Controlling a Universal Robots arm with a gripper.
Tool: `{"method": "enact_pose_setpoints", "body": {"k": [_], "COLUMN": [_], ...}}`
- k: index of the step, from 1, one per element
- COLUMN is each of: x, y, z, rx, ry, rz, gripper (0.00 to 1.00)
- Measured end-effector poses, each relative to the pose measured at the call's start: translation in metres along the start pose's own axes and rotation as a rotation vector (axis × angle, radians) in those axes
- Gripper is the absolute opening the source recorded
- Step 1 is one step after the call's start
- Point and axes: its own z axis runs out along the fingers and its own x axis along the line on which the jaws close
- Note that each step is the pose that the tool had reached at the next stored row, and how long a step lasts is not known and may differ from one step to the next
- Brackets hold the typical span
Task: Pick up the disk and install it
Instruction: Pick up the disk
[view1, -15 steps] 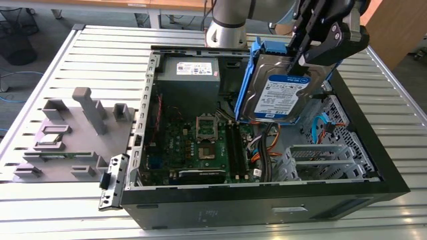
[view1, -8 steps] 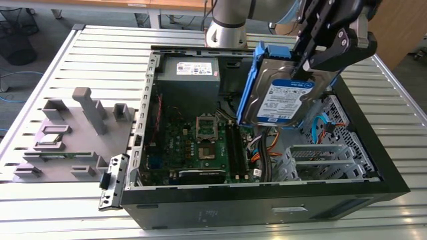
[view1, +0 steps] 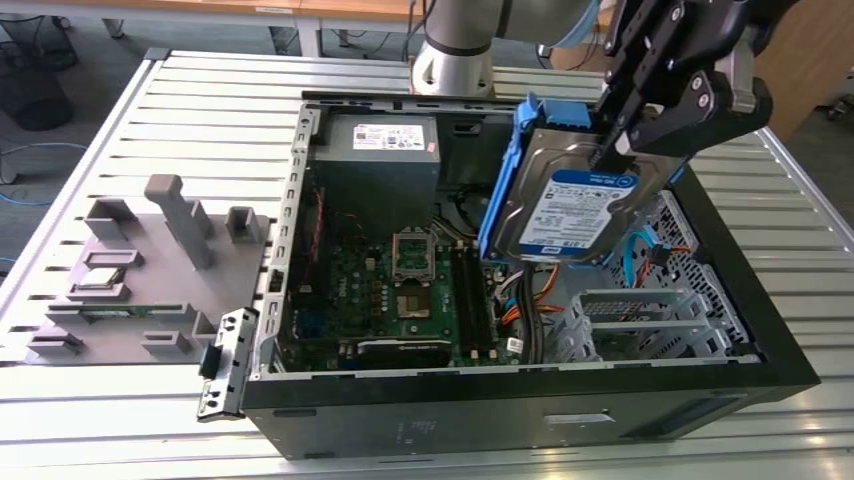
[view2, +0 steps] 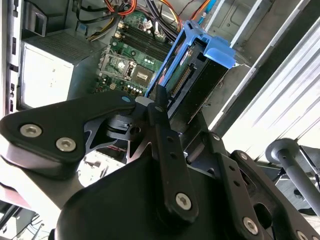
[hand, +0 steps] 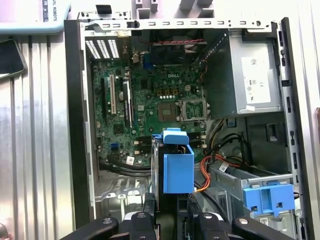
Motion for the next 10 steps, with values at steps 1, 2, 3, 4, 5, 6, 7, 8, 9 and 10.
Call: {"method": "enact_pose_setpoints", "body": {"k": [1, 2, 3, 4, 5, 6, 7, 8, 9, 10], "x": [0.0012, 0.0025, 0.0037, 0.0049, 0.0060, 0.0071, 0.0083, 0.0094, 0.0105, 0.0117], "y": [-0.0005, -0.0010, -0.0014, -0.0019, -0.0024, -0.0029, -0.0034, -0.0039, -0.0044, -0.0049], "z": [-0.0001, -0.0003, -0.0004, -0.0006, -0.0008, -0.0010, -0.0011, -0.0012, -0.0014, -0.0015], "rx": [0.0001, 0.0003, 0.0004, 0.0005, 0.0006, 0.0007, 0.0008, 0.0010, 0.0011, 0.0012], "ry": [-0.0001, -0.0001, -0.0002, -0.0003, -0.0003, -0.0003, -0.0005, -0.0006, -0.0006, -0.0008], "rz": [0.001, 0.002, 0.003, 0.004, 0.005, 0.006, 0.008, 0.009, 0.010, 0.011], "gripper": [0.35, 0.35, 0.35, 0.35, 0.35, 0.35, 0.35, 0.35, 0.35, 0.35]}}
